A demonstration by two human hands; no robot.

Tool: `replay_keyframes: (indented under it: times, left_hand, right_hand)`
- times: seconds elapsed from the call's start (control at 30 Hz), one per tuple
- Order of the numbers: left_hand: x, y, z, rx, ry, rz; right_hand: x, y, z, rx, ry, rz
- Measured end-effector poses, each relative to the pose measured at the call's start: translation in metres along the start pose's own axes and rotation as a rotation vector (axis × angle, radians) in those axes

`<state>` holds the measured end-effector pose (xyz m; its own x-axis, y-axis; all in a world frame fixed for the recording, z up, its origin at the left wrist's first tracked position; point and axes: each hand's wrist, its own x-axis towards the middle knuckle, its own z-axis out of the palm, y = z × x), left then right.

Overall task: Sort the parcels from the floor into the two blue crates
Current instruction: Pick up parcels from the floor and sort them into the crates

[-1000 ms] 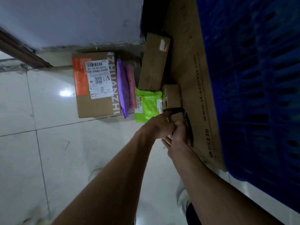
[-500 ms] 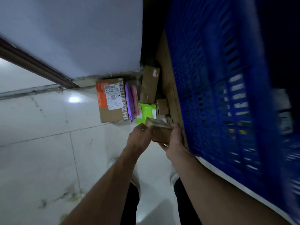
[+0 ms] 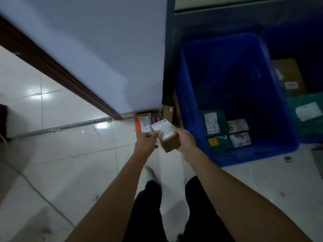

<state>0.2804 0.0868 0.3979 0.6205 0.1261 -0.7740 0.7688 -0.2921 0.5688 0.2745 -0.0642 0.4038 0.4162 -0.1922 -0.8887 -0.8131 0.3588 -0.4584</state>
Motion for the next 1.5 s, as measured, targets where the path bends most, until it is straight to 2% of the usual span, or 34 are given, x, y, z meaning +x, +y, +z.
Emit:
replay_keyframes:
  times: [0.1,0.23,0.5,0.67,0.77,0.87,1.03,1.27,1.4,1.5]
  left_hand:
    - [-0.042,0.032,-0.012,-0.054,-0.047,0.004]
    - [-0.071,0.074,-0.011,-0.049,-0.18,0.112]
    - [-0.105,0.143,0.031,0.033,-0.399,0.2]
    - [-0.102,0.168,0.065,0.025,-0.5,0.212]
    - [-0.105,0.181,0.087,-0.033,-0.486,0.218]
    - [-0.106,0.186,0.113,-0.076,-0.478,0.219]
    - [-0.1,0.195,0.165,-0.117,-0.407,0.173]
    - [-0.108,0.231,0.256,0.015,-0.151,0.166]
    - [-0.103,0.236,0.289,0.047,-0.004,0.179]
    - [-0.086,0.231,0.303,0.176,0.029,0.209]
  right_hand:
    - [-0.045,-0.019,-0.025,0.064,-0.012,-0.056]
    - [-0.089,-0.044,-0.068,0.129,-0.083,-0.137]
    - [-0.146,-0.073,-0.16,0.122,-0.109,-0.35]
    - [-0.162,-0.079,-0.204,0.213,0.081,-0.441]
    - [-0.159,-0.087,-0.223,0.124,0.157,-0.419]
    - [-0.139,-0.106,-0.241,0.019,0.066,-0.444]
    - [-0.095,-0.161,-0.287,-0.103,0.032,-0.472]
    - [-0.04,-0.227,-0.358,-0.319,-0.069,-0.469]
    - [-0.017,-0.254,-0.372,-0.556,-0.126,-0.473]
    - [0.001,-0.269,-0.367,-0.682,-0.126,-0.507]
